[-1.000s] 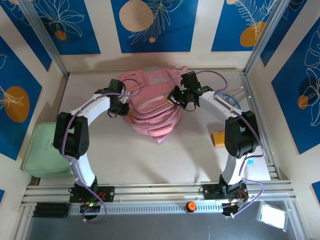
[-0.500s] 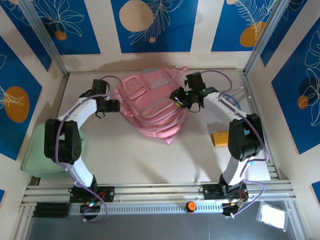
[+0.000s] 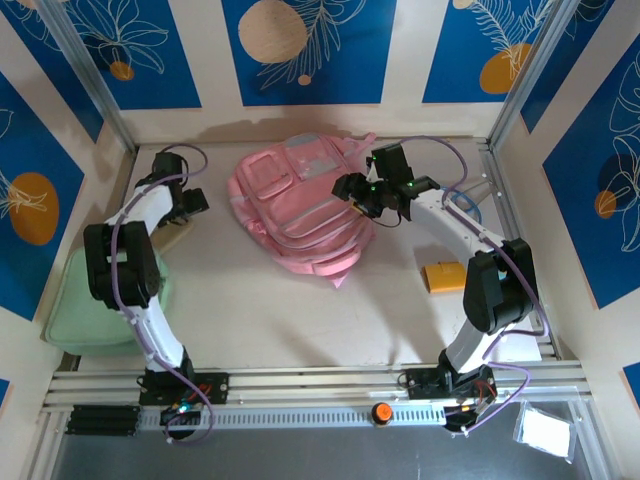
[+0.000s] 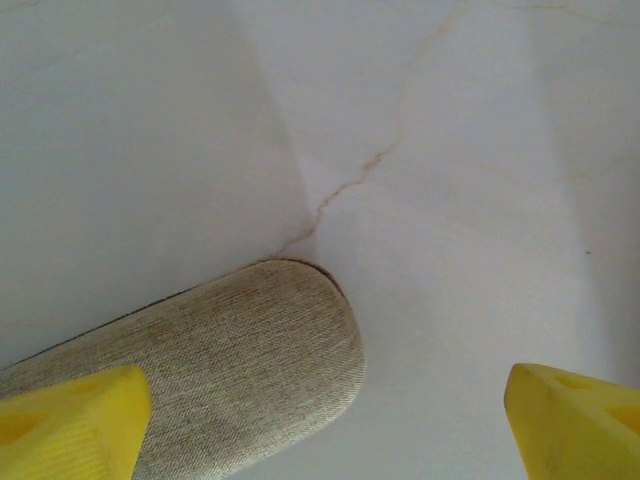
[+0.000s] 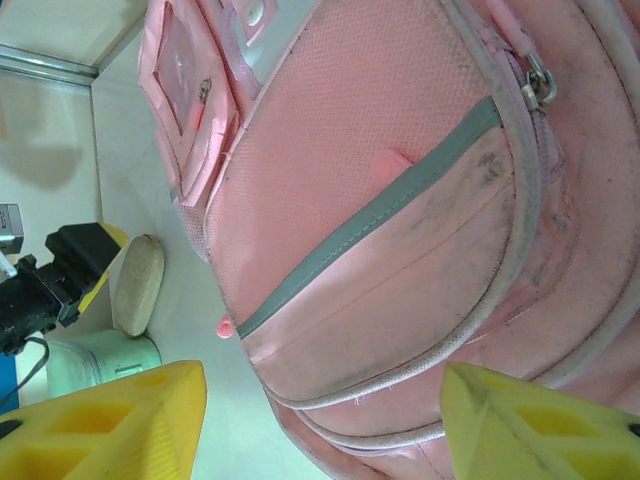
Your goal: Pack books, pencil case, and school supplies into a backpack
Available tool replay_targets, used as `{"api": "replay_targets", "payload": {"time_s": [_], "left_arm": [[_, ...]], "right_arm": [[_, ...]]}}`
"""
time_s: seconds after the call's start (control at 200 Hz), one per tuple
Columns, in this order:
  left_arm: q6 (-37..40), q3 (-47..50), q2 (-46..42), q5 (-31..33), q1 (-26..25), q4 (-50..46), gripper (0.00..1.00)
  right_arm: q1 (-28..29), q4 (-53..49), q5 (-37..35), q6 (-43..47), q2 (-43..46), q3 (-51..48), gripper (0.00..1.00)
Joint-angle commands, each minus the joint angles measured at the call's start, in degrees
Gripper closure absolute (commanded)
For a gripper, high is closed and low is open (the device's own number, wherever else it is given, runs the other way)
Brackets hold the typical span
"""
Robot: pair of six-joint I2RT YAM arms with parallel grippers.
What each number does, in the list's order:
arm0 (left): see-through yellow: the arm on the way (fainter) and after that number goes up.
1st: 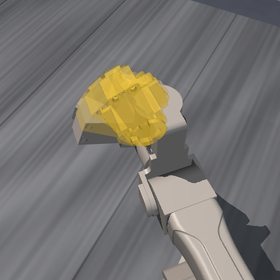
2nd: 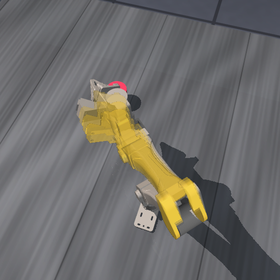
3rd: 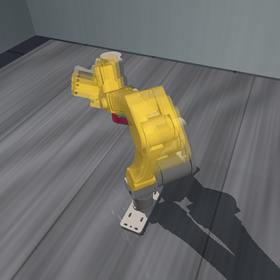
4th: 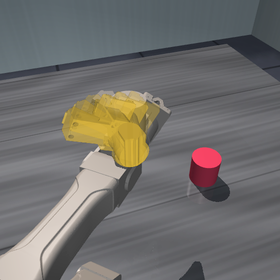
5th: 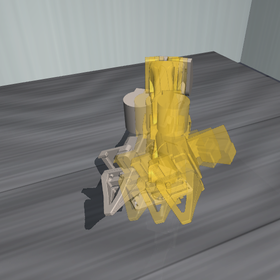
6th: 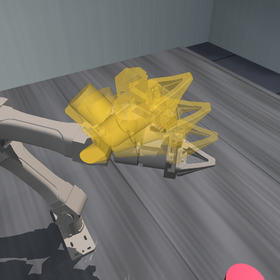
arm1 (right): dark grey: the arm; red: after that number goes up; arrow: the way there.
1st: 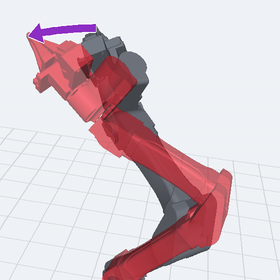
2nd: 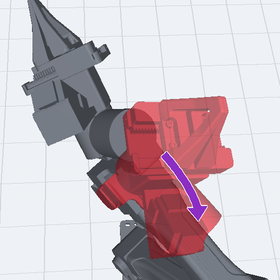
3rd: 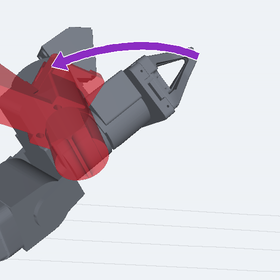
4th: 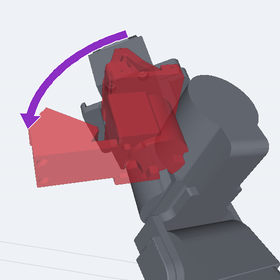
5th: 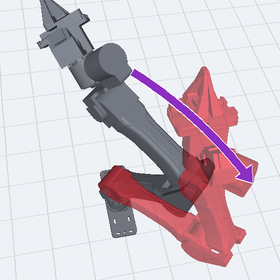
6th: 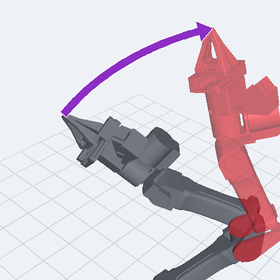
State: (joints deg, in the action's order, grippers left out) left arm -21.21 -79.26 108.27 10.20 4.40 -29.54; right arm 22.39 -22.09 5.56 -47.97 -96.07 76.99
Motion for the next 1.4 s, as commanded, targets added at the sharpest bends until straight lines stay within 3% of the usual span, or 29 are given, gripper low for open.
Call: {"api": "replay_targets", "payload": {"time_s": [0.0, 0.11, 0.265, 0.57, 0.915, 1.395], "left_arm": [[-2.1, -1.6, 1.7, 3.3, 1.9, -3.9, 0.10], [-0.4, -1.8, 1.8, 2.2, 3.9, -3.9, 0.10], [5.0, -6.5, 6.0, -4.8, 6.6, -7.0, 0.07], [4.6, -6.6, 7.7, -9.1, 6.7, -10.6, 0.05], [5.8, -0.1, 3.3, -10.2, 1.1, -11.7, 0.06], [-0.8, 20.3, -14.8, -15.6, -8.0, -11.6, 0.05]], "right_arm": [[0.5, -0.2, 0.4, 0.8, 1.3, -0.6, 0.37], [0.7, -0.3, 0.7, 0.8, 1.3, -0.9, 0.37], [1.2, 0.2, 0.9, 0.4, 1.2, -1.4, 0.37], [1.6, 0.4, 0.8, 0.0, 1.2, -1.8, 0.37], [2.0, 1.1, 1.1, -0.5, 0.6, -1.9, 0.37], [2.1, 2.5, 1.7, -0.8, 0.5, -3.1, 0.37]]}}
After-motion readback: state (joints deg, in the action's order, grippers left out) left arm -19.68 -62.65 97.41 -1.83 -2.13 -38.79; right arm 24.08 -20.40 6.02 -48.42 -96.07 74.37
